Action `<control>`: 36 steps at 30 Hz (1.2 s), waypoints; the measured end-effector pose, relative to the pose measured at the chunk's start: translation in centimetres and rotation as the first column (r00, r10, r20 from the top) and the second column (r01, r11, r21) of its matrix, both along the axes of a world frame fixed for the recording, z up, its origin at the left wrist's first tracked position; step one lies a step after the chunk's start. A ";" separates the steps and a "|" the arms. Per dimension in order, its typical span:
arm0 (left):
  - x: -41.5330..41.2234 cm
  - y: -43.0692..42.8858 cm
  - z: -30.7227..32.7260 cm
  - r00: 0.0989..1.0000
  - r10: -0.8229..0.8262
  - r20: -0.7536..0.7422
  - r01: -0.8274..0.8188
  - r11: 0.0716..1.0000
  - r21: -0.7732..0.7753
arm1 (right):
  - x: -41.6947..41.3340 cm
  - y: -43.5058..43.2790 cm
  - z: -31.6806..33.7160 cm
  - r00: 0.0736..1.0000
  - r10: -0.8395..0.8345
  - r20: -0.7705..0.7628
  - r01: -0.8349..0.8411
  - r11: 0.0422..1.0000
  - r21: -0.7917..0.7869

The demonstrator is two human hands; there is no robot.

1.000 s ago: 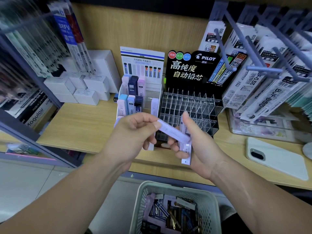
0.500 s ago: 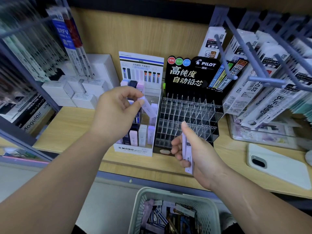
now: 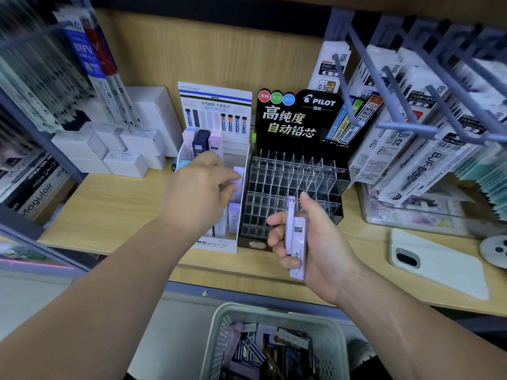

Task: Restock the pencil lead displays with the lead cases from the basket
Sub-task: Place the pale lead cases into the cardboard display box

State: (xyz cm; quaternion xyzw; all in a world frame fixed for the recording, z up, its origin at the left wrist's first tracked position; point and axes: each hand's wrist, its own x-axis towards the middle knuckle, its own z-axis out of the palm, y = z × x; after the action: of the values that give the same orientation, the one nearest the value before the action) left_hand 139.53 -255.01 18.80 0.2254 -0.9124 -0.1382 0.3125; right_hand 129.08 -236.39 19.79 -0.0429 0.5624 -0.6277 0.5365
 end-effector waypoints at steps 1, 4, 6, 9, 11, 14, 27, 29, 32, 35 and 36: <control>-0.1 -0.1 -0.1 1.000 0.021 0.001 -0.021 1.000 -0.015 | 0.1 0.1 0.1 1.000 0.008 -0.016 -0.008 1.000 0.010; -0.1 0.2 -0.2 0.998 0.050 0.026 -0.050 0.999 -0.008 | 0.4 0.2 0.3 0.992 0.020 -0.128 -0.013 0.998 0.059; 0.1 0.4 0.1 0.999 0.025 0.030 -0.027 0.998 0.064 | 0.5 0.2 0.3 0.983 0.002 -0.184 0.009 0.998 0.059; 0.6 1.3 0.9 0.998 0.013 -0.057 0.003 0.964 0.266 | 0.6 0.3 0.6 0.971 0.007 -0.240 0.001 0.999 0.036; 1.0 2.8 1.6 0.989 0.043 -0.144 0.051 0.808 0.587 | 0.6 0.3 0.6 0.954 0.028 -0.299 -0.015 0.999 0.045; 2.1 5.3 1.7 0.986 0.041 -0.164 0.131 0.426 0.895 | 0.9 0.3 0.6 0.915 0.048 -0.400 -0.009 0.995 0.100; 7.1 8.2 -0.1 0.962 -0.014 -0.272 0.268 0.221 0.938 | 4.9 1.0 0.7 0.884 0.107 -0.455 -0.086 0.994 0.066; 7.5 8.1 -0.4 0.963 0.005 -0.269 0.260 0.246 0.934 | 5.4 1.1 0.9 0.915 0.103 -0.390 -0.086 0.994 0.062; 7.8 7.8 -0.9 0.971 0.000 -0.240 0.219 0.406 0.887 | 6.2 0.9 1.1 0.860 0.136 -0.492 -0.103 0.990 0.094; 7.8 7.3 -1.2 0.984 0.018 -0.180 0.135 0.590 0.796 | 6.3 -0.3 0.8 0.798 0.077 -0.598 -0.018 0.994 0.104; 7.8 6.7 -1.1 0.987 0.024 -0.161 0.104 0.666 0.738 | 6.1 -0.8 0.8 0.763 0.048 -0.645 0.016 0.996 0.093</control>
State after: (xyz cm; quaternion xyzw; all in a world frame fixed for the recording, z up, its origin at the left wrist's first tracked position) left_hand 147.28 -248.29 17.72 0.3016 -0.7537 -0.5223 0.2611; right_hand 135.13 -237.21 20.60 -0.2362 0.7409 -0.5430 0.3169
